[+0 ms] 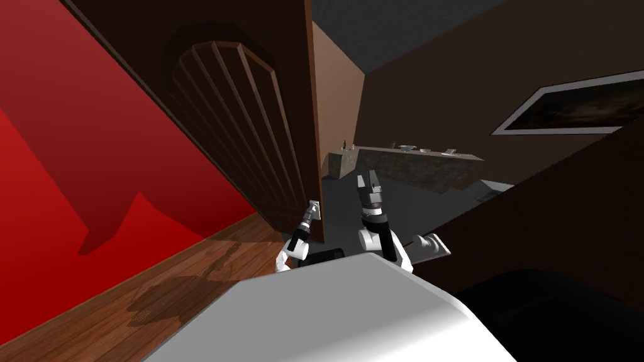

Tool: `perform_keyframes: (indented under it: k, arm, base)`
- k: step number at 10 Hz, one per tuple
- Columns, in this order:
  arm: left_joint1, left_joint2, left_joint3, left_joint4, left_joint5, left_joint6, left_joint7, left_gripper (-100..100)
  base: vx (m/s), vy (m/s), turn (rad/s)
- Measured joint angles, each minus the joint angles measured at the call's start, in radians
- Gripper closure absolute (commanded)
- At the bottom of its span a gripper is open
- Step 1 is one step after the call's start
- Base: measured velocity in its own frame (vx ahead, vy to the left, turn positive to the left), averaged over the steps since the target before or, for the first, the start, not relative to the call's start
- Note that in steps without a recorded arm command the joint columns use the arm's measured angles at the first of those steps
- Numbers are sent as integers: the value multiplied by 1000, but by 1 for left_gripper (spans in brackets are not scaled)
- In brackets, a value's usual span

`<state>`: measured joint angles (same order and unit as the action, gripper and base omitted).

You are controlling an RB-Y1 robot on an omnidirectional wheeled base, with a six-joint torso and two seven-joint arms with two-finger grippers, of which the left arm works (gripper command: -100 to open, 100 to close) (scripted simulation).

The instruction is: Push the door open

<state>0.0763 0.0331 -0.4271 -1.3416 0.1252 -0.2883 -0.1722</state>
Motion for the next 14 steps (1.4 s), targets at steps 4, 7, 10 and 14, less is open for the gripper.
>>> perform_keyframes:
  k: [4, 7, 10, 14]
  arm:
    - [30, -11, -31, -31, 26, 0, -40, 100]
    - [49, 0, -58, -31, 28, -9, -59, -100]
    - [78, 2, -89, -50, 23, -8, -71, -100]
    - [127, -62, -137, -89, 14, 0, -96, -100]
  base:
    - [180, -108, 246]
    - [-99, 76, 41]
    - [-196, 124, 48]
    - [-141, 53, 25]
